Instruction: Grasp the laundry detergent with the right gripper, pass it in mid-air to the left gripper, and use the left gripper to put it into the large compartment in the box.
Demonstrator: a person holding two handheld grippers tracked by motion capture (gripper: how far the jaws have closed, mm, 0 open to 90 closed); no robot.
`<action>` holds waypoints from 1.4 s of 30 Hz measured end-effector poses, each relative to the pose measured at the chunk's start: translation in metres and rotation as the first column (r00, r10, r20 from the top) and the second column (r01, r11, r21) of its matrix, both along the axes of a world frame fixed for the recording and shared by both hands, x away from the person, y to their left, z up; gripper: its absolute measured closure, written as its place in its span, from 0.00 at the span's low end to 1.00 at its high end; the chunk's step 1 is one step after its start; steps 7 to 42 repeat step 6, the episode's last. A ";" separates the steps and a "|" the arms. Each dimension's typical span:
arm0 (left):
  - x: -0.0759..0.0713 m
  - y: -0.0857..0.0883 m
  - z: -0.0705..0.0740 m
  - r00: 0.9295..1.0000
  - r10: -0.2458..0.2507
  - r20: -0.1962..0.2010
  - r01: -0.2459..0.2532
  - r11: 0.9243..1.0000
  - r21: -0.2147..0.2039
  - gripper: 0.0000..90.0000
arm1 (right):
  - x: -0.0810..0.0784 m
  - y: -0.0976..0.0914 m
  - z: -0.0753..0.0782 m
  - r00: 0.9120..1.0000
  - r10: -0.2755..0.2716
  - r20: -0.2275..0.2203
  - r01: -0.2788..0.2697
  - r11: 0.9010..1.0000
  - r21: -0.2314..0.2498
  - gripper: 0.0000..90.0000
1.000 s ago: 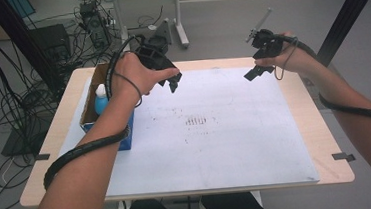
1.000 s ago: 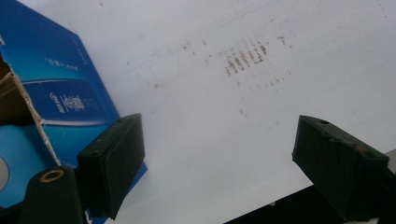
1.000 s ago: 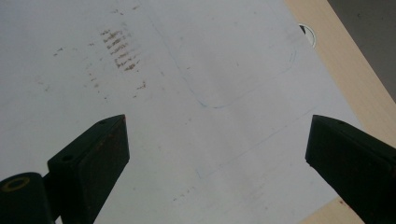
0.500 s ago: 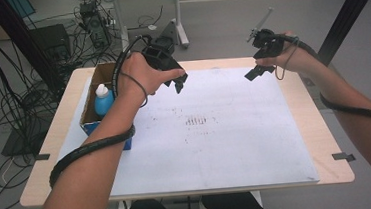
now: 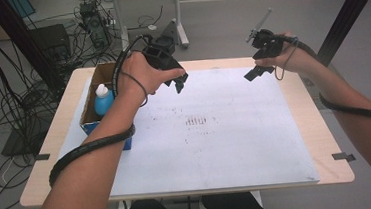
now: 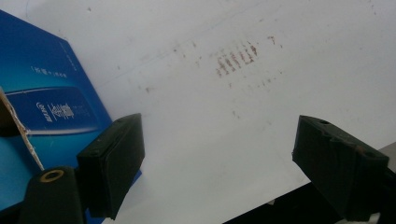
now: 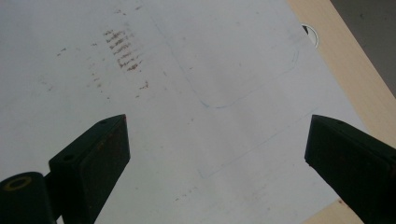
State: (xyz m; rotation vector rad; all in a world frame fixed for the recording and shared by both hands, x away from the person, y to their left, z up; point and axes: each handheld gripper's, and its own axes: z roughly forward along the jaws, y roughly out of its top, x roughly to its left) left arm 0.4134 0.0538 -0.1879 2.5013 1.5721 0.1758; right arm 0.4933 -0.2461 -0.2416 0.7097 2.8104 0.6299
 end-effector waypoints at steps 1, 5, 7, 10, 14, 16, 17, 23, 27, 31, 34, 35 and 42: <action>0.000 0.000 0.000 1.000 -0.003 0.000 0.003 1.000 0.003 0.19 | 0.000 0.000 0.000 1.000 -0.002 0.000 0.002 1.000 0.000 0.07; -0.001 0.001 0.001 1.000 -0.002 0.000 0.002 1.000 0.000 0.19 | -0.001 0.000 0.001 1.000 -0.002 0.002 0.002 1.000 -0.001 0.07; -0.001 0.001 0.001 1.000 0.000 0.001 0.000 1.000 0.001 0.19 | -0.001 0.000 0.001 1.000 0.002 0.006 -0.002 1.000 0.000 0.07; -0.001 0.001 0.001 1.000 0.000 0.001 0.000 1.000 0.001 0.19 | -0.001 0.000 0.001 1.000 0.002 0.006 -0.002 1.000 0.000 0.07; -0.001 0.001 0.001 1.000 0.000 0.001 0.000 1.000 0.001 0.19 | -0.001 0.000 0.001 1.000 0.002 0.006 -0.002 1.000 0.000 0.07; -0.001 0.001 0.001 1.000 0.000 0.001 0.000 1.000 0.001 0.19 | -0.001 0.000 0.001 1.000 0.002 0.006 -0.002 1.000 0.000 0.07; -0.001 0.001 0.001 1.000 0.000 0.001 0.000 1.000 0.001 0.19 | -0.001 0.000 0.001 1.000 0.002 0.006 -0.002 1.000 0.000 0.07; -0.001 0.001 0.001 1.000 0.000 0.001 0.000 1.000 0.001 0.19 | -0.001 0.000 0.001 1.000 0.002 0.006 -0.002 1.000 0.000 0.07; -0.001 0.001 0.001 1.000 0.000 0.001 0.000 1.000 0.001 0.19 | -0.001 0.000 0.001 1.000 0.002 0.006 -0.002 1.000 0.000 0.07; -0.001 0.001 0.001 1.000 0.000 0.001 0.000 1.000 0.001 0.19 | -0.001 0.000 0.001 1.000 0.002 0.006 -0.002 1.000 0.000 0.07; -0.001 0.001 0.001 1.000 0.000 0.001 0.000 1.000 0.001 0.19 | -0.001 0.000 0.001 1.000 0.002 0.006 -0.002 1.000 0.000 0.07; -0.001 0.001 0.001 1.000 0.000 0.001 0.000 1.000 0.001 0.19 | -0.001 0.000 0.001 1.000 0.002 0.006 -0.002 1.000 0.000 0.07; -0.001 0.001 0.001 1.000 0.000 0.001 0.000 1.000 0.001 0.19 | -0.001 0.000 0.001 1.000 0.002 0.006 -0.002 1.000 0.000 0.07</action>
